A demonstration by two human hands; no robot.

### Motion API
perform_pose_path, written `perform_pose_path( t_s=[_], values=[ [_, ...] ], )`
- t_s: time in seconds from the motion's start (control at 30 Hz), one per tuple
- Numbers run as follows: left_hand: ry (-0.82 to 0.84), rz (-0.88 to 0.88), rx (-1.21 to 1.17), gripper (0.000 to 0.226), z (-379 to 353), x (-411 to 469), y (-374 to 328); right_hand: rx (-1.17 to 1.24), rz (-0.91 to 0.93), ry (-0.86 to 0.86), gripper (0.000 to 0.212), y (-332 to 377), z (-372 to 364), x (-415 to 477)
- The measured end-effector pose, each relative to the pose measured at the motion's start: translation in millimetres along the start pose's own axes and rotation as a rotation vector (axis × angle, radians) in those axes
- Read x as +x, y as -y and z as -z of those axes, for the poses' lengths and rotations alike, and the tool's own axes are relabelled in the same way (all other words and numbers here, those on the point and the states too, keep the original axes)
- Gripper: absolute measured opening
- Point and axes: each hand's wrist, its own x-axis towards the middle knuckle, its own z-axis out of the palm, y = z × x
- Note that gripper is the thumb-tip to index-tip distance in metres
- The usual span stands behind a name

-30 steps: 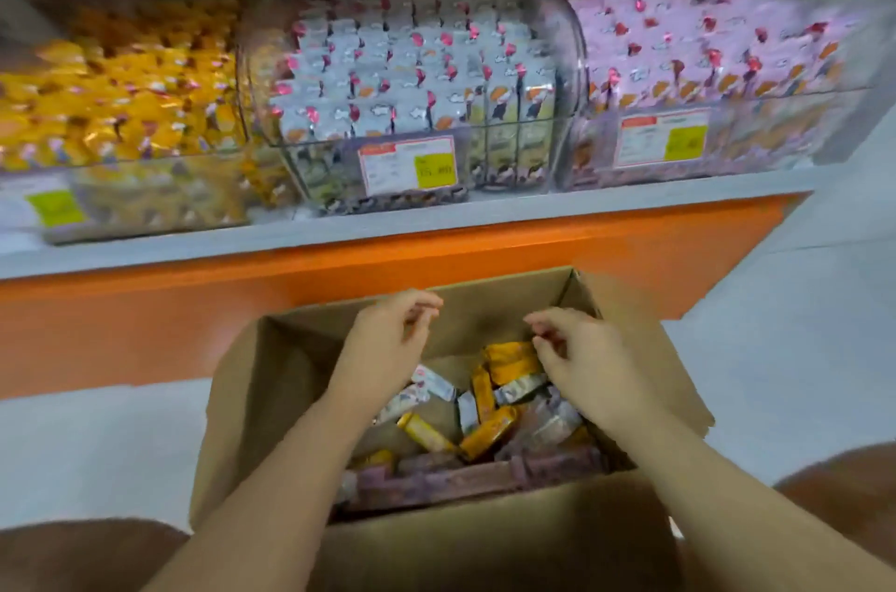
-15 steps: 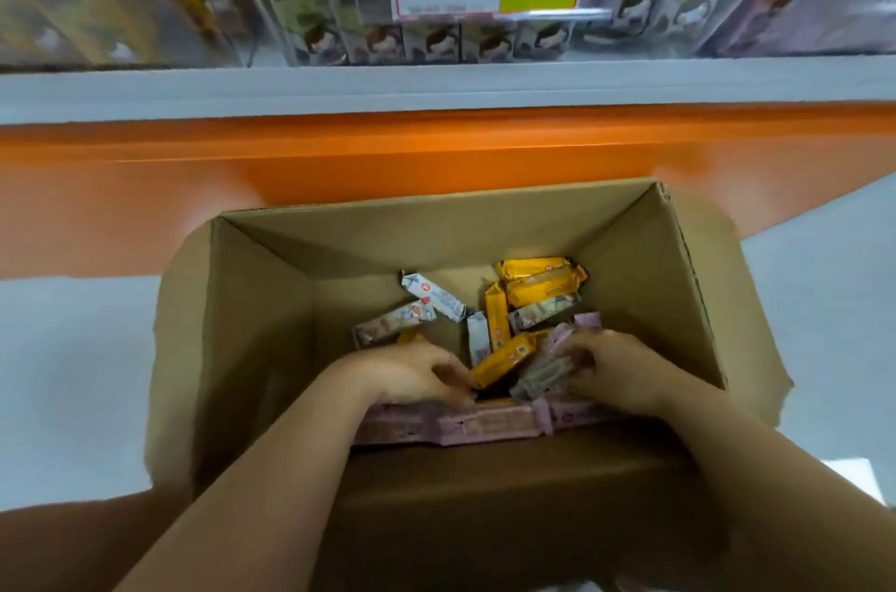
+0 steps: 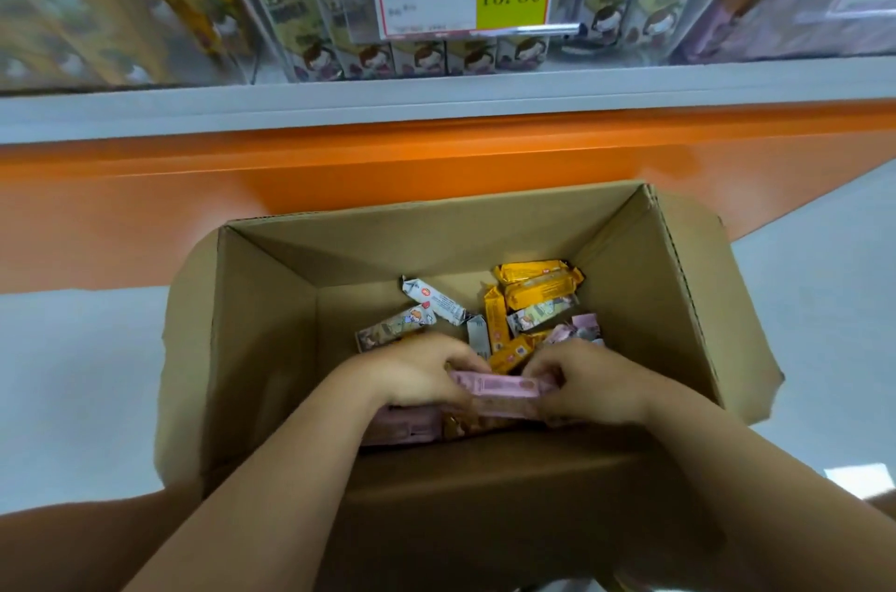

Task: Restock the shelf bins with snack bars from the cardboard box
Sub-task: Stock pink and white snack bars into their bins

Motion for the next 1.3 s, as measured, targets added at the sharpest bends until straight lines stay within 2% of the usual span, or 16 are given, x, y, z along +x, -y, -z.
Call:
perform_pose_path(
  t_s=[0.1,0.2,0.33,0.43,0.6,0.8,1.0,1.1,1.3],
  values=[
    [-0.05,0.065,-0.04,0.053,16.1,-7.2,10.1,0.055,0.049,-0.261,0.021,3.8,9.3,-2.9],
    [0.014,0.204,0.154,0.052,19.8,-13.0,27.2,0.146,0.092,-0.383,0.027,6.7,11.1,-3.5],
    [0.121,0.305,0.262,0.048,6.7,-8.9,45.1,0.221,0.115,-0.354,0.033,6.0,6.8,-3.9],
    [0.108,0.319,0.246,0.044,1.1,-4.6,51.0,0.222,0.132,-0.32,0.037,7.6,6.3,-3.2],
    [0.072,0.321,0.243,0.051,-10.6,-1.2,55.5,0.299,0.091,-0.275,0.035,14.0,7.0,-5.2],
    [-0.115,0.18,0.077,0.038,0.6,-18.3,44.9,0.278,0.139,-0.39,0.01,30.4,11.4,-19.8],
    [-0.421,-0.048,-0.137,0.03,33.9,-52.6,0.0,0.309,0.24,-0.506,0.023,53.7,34.6,-47.1],
    [-0.493,-0.147,-0.156,0.029,47.5,-76.9,-24.0,0.335,0.276,-0.579,0.031,69.9,52.7,-66.8],
    [-0.592,-0.291,-0.19,0.034,67.6,-131.0,-65.4,0.166,0.356,-0.696,0.04,100.9,97.0,-110.5]
  ],
)
